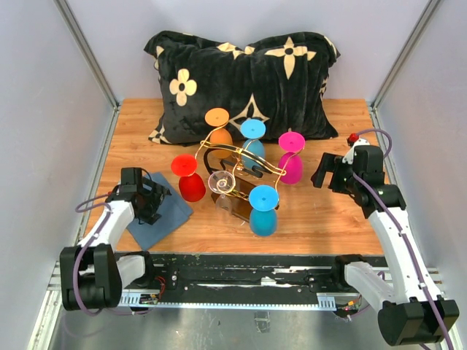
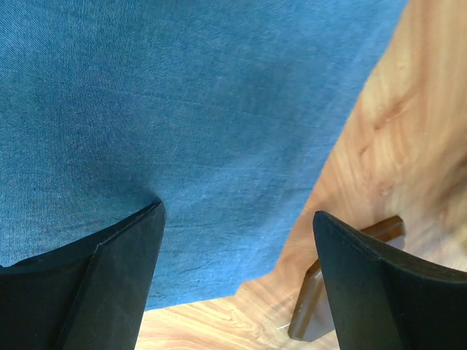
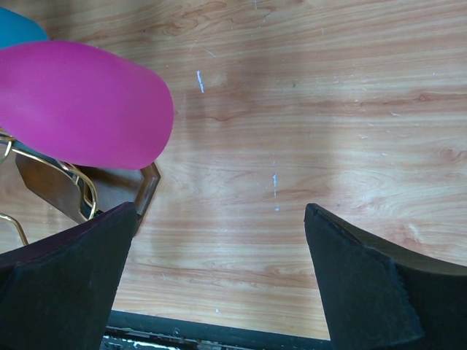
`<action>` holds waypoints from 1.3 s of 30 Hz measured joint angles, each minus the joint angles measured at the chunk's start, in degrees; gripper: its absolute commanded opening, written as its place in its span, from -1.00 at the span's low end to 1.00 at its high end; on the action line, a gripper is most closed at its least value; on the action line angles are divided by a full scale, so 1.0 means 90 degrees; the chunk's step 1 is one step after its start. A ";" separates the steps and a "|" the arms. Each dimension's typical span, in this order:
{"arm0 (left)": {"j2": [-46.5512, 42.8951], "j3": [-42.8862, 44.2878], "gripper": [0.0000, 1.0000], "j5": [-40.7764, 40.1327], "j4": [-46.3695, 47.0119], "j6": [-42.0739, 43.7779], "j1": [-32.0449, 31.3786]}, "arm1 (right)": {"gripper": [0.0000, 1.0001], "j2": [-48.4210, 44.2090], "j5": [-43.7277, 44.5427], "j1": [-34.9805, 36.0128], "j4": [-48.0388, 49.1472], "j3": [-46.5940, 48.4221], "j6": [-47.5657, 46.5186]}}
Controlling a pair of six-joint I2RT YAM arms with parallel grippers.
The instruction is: Take the wine glass off the wine glass rack
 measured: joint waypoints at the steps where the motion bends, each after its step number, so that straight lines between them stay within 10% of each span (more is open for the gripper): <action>1: 0.0104 -0.0029 0.81 0.0017 0.0027 -0.0027 -0.0039 | 0.97 -0.0002 0.0000 0.0000 0.0012 0.0000 0.0049; 16: 0.2113 0.1224 0.84 -0.0340 0.0716 0.0500 0.1554 | 0.97 -0.0767 -0.0170 -0.0019 0.0257 -0.0046 0.0420; 39: 0.5059 0.4507 0.76 -0.0877 0.1331 0.2914 0.1872 | 0.97 -0.0777 -0.0165 -0.0022 0.0119 -0.0051 0.0376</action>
